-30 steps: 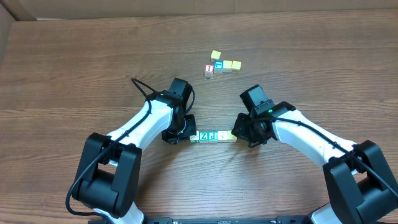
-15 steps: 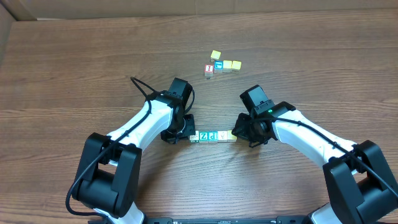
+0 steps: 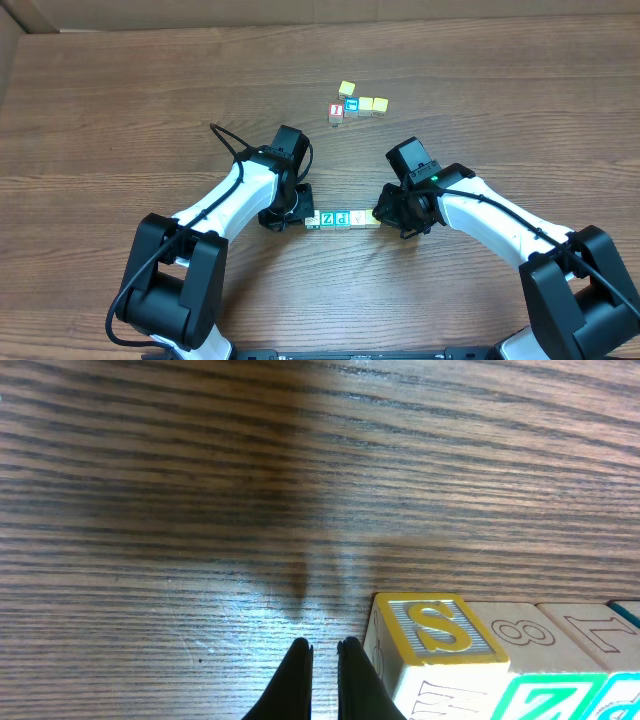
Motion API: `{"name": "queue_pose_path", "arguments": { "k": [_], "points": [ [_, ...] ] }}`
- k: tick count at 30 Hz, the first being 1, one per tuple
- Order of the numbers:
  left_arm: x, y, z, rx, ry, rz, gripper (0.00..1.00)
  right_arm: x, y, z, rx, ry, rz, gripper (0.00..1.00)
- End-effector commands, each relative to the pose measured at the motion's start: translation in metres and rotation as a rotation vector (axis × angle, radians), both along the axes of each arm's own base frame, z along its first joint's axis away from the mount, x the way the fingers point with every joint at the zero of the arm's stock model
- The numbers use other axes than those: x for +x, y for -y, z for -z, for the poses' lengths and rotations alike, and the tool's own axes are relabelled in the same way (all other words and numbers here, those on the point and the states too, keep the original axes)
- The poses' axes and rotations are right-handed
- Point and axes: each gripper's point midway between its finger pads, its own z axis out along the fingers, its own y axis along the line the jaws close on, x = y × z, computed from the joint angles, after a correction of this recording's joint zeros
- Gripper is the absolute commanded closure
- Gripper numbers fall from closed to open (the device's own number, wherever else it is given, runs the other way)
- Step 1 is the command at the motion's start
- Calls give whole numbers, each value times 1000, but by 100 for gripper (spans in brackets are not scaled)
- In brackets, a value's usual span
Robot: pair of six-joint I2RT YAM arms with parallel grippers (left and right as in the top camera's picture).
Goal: Flip 5 blocks
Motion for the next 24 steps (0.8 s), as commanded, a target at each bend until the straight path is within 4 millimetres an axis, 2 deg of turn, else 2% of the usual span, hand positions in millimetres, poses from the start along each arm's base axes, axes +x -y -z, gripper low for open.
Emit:
{"name": "queue_pose_path", "arguments": {
  "k": [1,10,24],
  "points": [
    [-5,-2,7,17,-22,8,96,-4,-2,3,1,-10,-6,96],
    [-5,-2,7,17,-23,8,96,-12,-13,2,10,-14,-42,96],
    [-2,-1,7,12,-10,8,96,-12,-13,2,11,-17,-44,96]
  ]
}}
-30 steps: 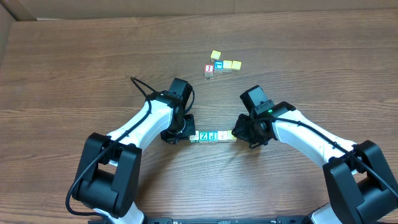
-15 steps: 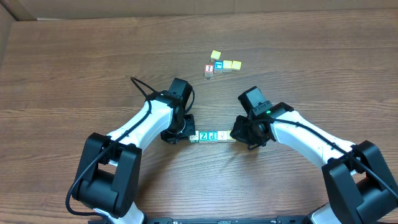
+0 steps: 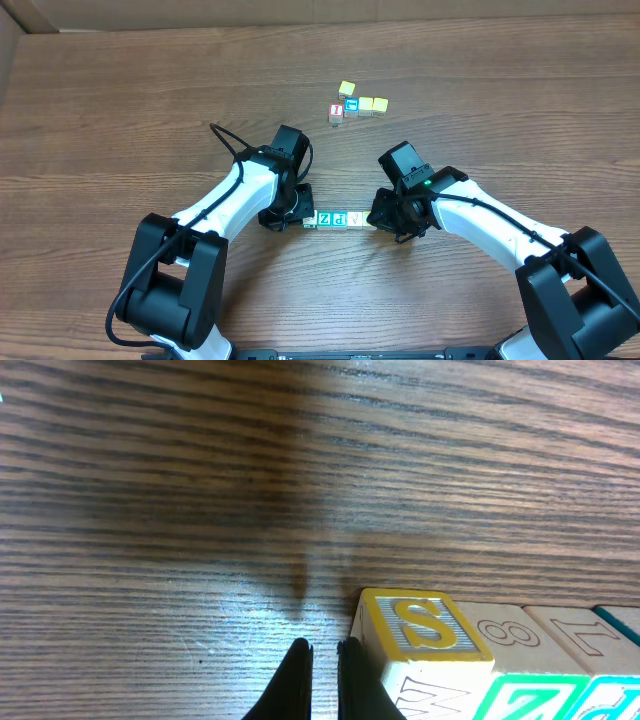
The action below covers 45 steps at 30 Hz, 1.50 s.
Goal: Flip 5 blocks
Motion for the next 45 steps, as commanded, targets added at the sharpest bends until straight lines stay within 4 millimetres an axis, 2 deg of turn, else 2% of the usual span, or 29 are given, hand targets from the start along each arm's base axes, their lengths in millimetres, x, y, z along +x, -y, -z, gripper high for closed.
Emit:
{"name": "queue_pose_path", "arguments": {
  "k": [1,13,16,23,26,31,45],
  "points": [
    [-3,-1,7,12,-11,8,96,-4,-2,2,8,-13,-5,96],
    [-5,-3,7,21,-14,58,96,-4,-2,2,7,-13,-5,96],
    [-1,-5,1,26,-13,58,96,-4,-2,2,8,-13,-5,96],
    [23,-14,-26,102,44,67,96,-4,-2,2,7,-13,-5,96],
    [38,-8,-35,86,95,64,96,-4,-2,2,8,-13,-5,96],
    [61,3,-38,39,189,35,96,-4,-2,2,7,-12,-5,96],
    [49,16,-28,21,170,43,96,-4,-2,2,7,-12,-5,96]
  ]
}}
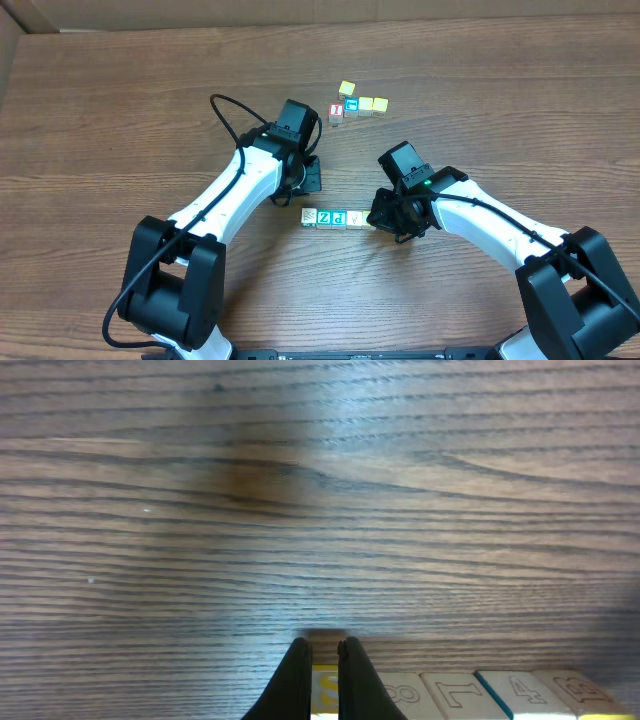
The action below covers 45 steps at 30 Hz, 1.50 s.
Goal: Flip 5 blocks
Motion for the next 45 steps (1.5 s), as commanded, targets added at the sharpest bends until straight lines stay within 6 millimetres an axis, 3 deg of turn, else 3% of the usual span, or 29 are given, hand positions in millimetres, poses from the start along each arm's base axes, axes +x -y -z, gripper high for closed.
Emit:
{"name": "queue_pose_path", "arguments": {
  "k": [1,30,45],
  "points": [
    [-7,3,9,4,-24,2,96,-3,-1,3,2,-9,-3,96],
    [-5,12,20,-15,20,23,96,-2,0,3,-7,-4,-1,96],
    [-16,16,25,-6,-5,46,96,-2,0,3,-8,-3,-1,96]
  ]
}}
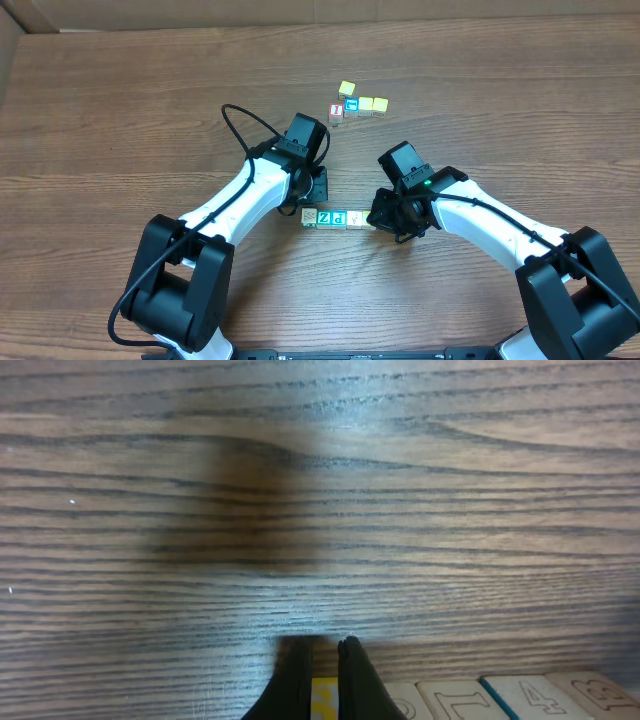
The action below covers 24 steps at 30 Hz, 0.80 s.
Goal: Flip 5 blocks
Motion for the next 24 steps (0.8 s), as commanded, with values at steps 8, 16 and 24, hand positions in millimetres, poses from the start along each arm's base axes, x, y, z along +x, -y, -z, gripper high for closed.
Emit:
{"name": "queue_pose_path", "arguments": {
  "k": [8,16,24],
  "points": [
    [-11,5,7,-1,-41,11,96,-2,0,3,-8,-4,-1,96],
    [-15,3,8,7,-58,11,96,-2,0,3,-8,-4,-1,96],
    [-20,1,8,12,-81,8,96,-2,0,3,-8,-4,-1,96]
  ]
}}
